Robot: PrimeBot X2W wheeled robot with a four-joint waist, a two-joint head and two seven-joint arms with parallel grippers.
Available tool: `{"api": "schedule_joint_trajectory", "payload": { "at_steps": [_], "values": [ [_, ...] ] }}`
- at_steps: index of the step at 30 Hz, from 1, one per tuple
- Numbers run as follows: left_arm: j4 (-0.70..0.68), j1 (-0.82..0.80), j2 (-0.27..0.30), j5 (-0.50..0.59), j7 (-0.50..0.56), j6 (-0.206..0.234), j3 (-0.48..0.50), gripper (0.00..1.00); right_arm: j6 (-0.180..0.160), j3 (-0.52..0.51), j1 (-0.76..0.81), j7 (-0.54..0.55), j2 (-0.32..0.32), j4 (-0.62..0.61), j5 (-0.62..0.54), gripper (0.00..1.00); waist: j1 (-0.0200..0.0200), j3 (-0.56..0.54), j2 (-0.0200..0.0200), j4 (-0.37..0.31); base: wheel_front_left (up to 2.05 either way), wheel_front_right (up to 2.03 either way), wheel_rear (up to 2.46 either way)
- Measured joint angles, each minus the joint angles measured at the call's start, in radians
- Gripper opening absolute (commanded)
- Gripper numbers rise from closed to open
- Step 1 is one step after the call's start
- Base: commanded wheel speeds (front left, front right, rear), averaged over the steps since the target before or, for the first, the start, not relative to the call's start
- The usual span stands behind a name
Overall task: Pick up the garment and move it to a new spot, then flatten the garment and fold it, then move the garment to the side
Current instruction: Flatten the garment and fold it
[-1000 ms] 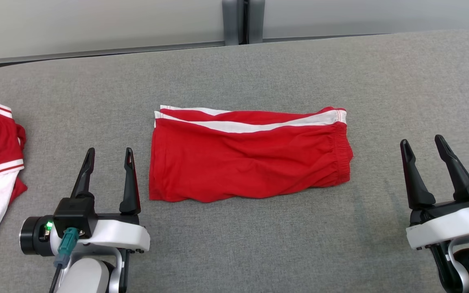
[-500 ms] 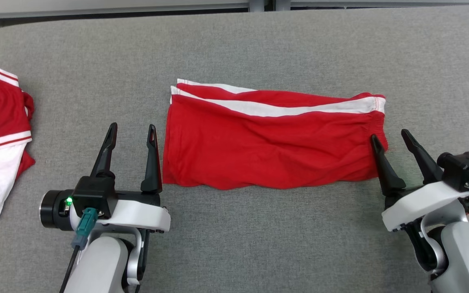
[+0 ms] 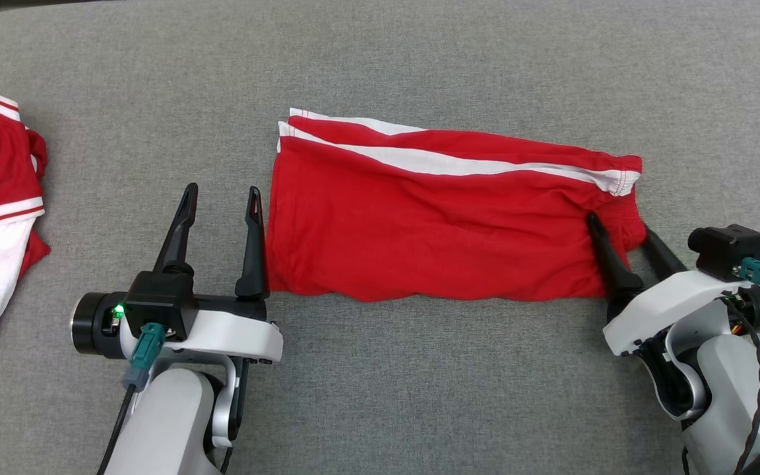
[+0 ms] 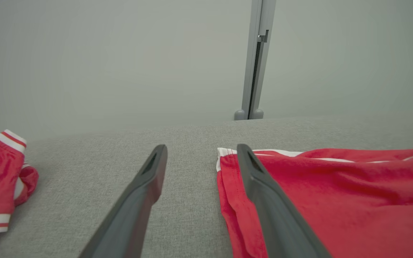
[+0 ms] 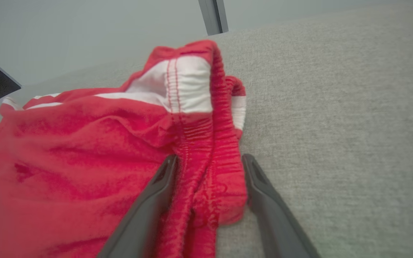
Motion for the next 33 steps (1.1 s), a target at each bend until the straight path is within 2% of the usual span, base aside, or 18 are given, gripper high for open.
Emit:
{"api": "schedule_joint_trajectory", "payload": {
  "at_steps": [6,17,20,24,29,33],
  "values": [
    [0.003,-0.001,0.002,0.000,-0.005,0.003,0.002,1.00,0.002,0.052,-0.010,-0.025,-0.037,0.007,0.056,0.00,0.0000,-0.007,0.0000,-0.018,0.00,0.00,0.00],
    [-0.001,0.003,0.012,-0.001,-0.006,0.014,0.004,1.00,0.001,0.025,0.030,-0.044,-0.172,-0.001,0.154,0.00,0.0000,-0.028,0.0000,-0.034,0.00,0.00,0.00],
    [-0.001,0.007,0.014,-0.003,-0.006,0.017,0.005,1.00,0.001,0.027,0.030,-0.028,-0.185,-0.035,0.206,0.00,0.0000,-0.035,0.0000,-0.040,0.00,0.00,0.00],
    [0.001,0.014,0.013,-0.004,-0.007,0.017,0.001,1.00,0.000,0.061,0.030,0.041,-0.192,-0.129,0.317,0.00,0.0000,-0.040,0.0000,-0.044,0.00,0.00,0.00],
    [0.004,0.012,0.011,-0.007,-0.007,0.017,-0.006,1.00,0.000,0.090,0.024,0.177,-0.194,-0.294,0.522,0.00,0.0000,-0.039,0.0000,-0.038,0.00,0.00,0.00],
    [0.008,-0.001,0.004,-0.011,-0.007,0.017,-0.014,1.00,0.000,0.127,-0.012,0.252,-0.183,-0.378,0.612,0.00,0.0000,-0.033,0.0000,-0.024,0.00,0.00,0.00]
  ]
}}
